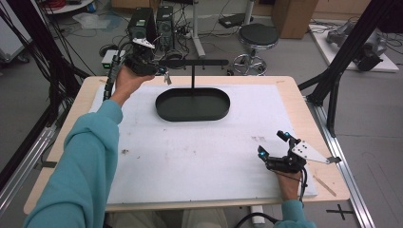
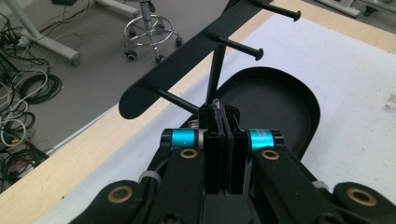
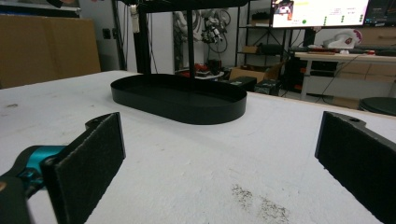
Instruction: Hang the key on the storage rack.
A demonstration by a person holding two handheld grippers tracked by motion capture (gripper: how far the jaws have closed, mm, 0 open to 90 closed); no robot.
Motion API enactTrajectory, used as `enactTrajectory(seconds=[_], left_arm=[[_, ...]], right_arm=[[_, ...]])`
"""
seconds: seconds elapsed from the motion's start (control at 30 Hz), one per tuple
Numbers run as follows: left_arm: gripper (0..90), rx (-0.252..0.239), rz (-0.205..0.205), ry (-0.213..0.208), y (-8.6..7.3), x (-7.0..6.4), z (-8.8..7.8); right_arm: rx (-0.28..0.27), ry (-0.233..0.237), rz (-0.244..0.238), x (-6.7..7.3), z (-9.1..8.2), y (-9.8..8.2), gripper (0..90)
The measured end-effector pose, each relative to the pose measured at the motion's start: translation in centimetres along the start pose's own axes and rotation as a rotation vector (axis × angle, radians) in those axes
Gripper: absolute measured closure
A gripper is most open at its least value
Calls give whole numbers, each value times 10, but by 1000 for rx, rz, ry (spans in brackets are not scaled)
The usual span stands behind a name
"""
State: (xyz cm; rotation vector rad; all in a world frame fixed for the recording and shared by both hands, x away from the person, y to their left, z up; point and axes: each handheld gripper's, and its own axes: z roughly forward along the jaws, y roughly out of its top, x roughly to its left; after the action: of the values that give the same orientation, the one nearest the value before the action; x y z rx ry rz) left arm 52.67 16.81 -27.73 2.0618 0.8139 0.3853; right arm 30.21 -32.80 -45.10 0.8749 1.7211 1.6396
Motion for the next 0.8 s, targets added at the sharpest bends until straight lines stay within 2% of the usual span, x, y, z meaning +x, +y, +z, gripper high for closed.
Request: enactTrajectory(seconds=[0.47, 0.8], left_arm=[[883, -9, -9, 13, -1, 4, 0], [883, -8, -10, 41, -1, 6, 1]], right_arm=[[0, -2, 0, 0, 0, 0, 7], [-1, -1, 1, 0, 0, 0, 7]])
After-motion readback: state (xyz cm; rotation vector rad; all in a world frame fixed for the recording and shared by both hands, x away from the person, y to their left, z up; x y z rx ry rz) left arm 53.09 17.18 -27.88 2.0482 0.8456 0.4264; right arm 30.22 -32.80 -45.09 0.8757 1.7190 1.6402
